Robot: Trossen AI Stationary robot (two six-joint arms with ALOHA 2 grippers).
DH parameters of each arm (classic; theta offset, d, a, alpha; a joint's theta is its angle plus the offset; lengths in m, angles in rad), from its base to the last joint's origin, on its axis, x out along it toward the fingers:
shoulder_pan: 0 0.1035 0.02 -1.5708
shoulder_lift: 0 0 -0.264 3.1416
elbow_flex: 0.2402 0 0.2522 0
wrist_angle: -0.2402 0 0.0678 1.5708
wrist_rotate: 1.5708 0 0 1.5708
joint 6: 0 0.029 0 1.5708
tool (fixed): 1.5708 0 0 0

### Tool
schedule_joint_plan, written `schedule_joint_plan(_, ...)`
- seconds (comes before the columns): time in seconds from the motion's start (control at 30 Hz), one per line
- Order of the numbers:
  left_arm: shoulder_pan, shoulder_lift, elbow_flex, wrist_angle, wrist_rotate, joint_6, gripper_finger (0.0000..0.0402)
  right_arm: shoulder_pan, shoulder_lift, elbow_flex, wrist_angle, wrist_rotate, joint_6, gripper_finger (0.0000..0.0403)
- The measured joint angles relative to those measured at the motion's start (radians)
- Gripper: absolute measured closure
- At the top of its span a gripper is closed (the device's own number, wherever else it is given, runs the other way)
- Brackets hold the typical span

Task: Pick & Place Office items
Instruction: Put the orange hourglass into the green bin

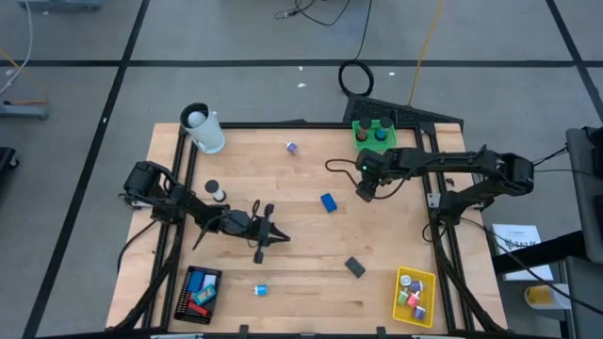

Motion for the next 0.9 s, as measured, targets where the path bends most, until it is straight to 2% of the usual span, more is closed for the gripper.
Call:
schedule_joint_plan(0.33,0.000,0.000,0.000,0.000,0.000,0.002,0.0376,-0.008,0.000,-0.010,0.044,0.003,-0.027,0.0204)
schedule_joint_plan(0.6,0.000,0.000,0.000,-0.001,0.000,-0.001,0.0376,-0.058,-0.067,0.080,0.015,0.029,-0.012,0.0204)
schedule_joint_plan(0.73,0.000,0.000,0.000,0.000,0.000,0.000,0.0376,-0.164,-0.077,0.147,0.015,0.065,-0.006,0.0204)
schedule_joint_plan(0.9,0.000,0.000,0.000,0.000,0.000,0.000,0.0376,-0.329,-0.016,0.185,0.016,0.074,-0.045,0.0204)
